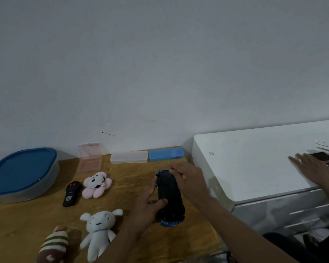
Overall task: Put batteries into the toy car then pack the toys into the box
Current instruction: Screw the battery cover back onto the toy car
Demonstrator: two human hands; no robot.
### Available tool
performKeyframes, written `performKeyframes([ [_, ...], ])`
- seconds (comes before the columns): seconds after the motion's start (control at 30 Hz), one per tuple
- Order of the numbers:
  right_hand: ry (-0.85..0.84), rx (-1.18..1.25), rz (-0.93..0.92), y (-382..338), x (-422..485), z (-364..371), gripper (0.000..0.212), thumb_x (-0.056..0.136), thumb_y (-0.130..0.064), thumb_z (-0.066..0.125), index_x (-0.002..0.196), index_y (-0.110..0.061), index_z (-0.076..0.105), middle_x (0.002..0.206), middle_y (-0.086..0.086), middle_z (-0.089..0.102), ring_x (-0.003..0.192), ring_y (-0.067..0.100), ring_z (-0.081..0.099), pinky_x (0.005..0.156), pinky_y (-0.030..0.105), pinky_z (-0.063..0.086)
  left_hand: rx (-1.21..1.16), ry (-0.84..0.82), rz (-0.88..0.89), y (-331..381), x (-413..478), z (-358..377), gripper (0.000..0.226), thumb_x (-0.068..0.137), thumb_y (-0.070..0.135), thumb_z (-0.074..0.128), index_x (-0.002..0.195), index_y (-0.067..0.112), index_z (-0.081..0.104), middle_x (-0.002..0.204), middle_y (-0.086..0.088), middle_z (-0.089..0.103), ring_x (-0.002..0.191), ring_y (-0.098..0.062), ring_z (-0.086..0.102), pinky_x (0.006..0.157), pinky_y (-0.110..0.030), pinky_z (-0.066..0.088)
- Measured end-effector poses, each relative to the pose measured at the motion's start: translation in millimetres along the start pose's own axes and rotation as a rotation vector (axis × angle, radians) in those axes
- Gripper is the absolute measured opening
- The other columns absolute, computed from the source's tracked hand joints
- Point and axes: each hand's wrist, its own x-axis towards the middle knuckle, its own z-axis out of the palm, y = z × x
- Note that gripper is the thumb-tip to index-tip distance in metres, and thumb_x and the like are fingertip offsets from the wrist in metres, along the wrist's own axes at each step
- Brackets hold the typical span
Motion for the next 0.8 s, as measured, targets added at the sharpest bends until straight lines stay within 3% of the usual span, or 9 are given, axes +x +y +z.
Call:
performKeyframes([
  [0.33, -0.035, 0.008, 0.043, -4.9, -2.4, -0.8, 0.027, 0.088, -0.016, 0.065, 0.114, -0.012, 0.068, 0.105, 0.004, 0.071, 0.094, 0.008, 0.064, 0.087, 0.027, 0.055, 0.000, -0.006, -0.005, 1.2, -3.6, 1.2, 0.078, 0.092, 0.012, 0.061, 0.144, 0.052, 0.019, 0.113, -0.003, 0.070, 0.100, -0.021, 0.068, 0.084, -0.047, 0.057],
  [0.7, -0.052, -0.055, 0.028, -11.2, -5.6, -2.8, 0.032, 0.091, -0.021, 0.060, 0.119, -0.009, 0.065, 0.109, 0.006, 0.070, 0.098, 0.015, 0.064, 0.089, 0.028, 0.053, -0.028, -0.007, -0.005, -2.1, -5.0, 0.4, 0.077, 0.091, 0.013, 0.062, 0.141, 0.055, 0.022, 0.123, -0.005, 0.065, 0.107, -0.025, 0.065, 0.085, -0.051, 0.056],
  [0.8, -0.058, -0.088, 0.031, -11.3, -7.7, -3.2, 0.031, 0.091, -0.020, 0.059, 0.120, -0.010, 0.064, 0.104, 0.006, 0.070, 0.092, 0.013, 0.063, 0.083, 0.029, 0.056, -0.030, -0.016, -0.007, -3.8, -5.8, 1.1, 0.076, 0.090, 0.014, 0.063, 0.137, 0.060, 0.025, 0.124, -0.004, 0.065, 0.108, -0.025, 0.065, 0.086, -0.052, 0.056],
])
